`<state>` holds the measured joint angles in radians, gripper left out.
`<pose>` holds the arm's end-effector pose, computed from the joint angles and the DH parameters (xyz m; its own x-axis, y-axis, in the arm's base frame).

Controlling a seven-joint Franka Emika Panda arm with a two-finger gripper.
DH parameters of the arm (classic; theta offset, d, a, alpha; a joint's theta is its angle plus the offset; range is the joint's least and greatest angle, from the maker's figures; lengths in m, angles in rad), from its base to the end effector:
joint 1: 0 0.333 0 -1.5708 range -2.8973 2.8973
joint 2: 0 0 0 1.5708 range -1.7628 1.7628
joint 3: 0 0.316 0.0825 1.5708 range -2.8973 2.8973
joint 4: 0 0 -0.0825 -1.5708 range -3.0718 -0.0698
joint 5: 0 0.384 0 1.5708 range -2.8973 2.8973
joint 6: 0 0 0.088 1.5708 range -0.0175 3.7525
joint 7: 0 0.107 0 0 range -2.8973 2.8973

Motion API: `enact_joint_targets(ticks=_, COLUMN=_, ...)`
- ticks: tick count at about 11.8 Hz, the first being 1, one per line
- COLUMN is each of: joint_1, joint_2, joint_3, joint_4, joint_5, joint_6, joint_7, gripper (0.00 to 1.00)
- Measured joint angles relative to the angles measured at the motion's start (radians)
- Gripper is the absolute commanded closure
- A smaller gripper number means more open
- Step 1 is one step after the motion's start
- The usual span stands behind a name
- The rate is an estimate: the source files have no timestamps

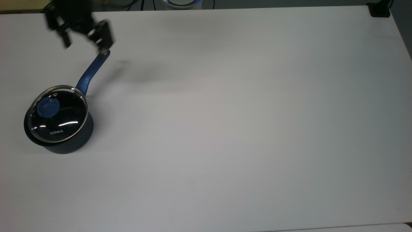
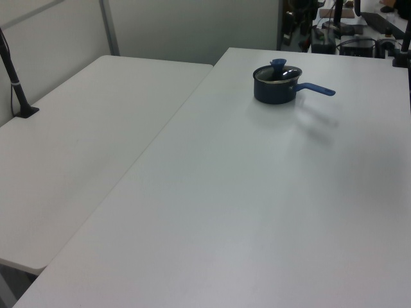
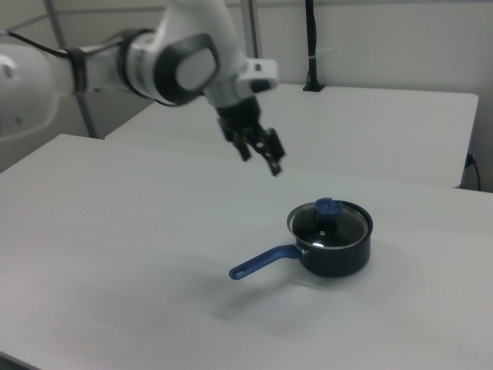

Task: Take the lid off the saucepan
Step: 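Move the gripper over the saucepan toward the blue lid knob, then lower the gripper and grasp the blue knob of the glass lid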

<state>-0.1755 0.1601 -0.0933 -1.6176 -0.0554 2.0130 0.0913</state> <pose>0.6124 -0.1679 0.5507 0.9177 -0.3179 0.2381 -0.3379 -0.9400 0.0475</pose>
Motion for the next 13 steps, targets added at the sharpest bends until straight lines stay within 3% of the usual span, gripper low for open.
enact_joint_targets(ticks=6, joint_1=-0.126, joint_2=0.168, joint_3=-0.001, joint_4=-0.006, joint_5=0.000, joint_6=0.330, joint_7=0.070, gripper=0.00)
enact_joint_targets(ticks=13, joint_1=-0.133, joint_2=0.262, joint_3=0.001, joint_4=-0.008, joint_5=-0.057, joint_6=0.445, joint_7=0.091, gripper=0.03)
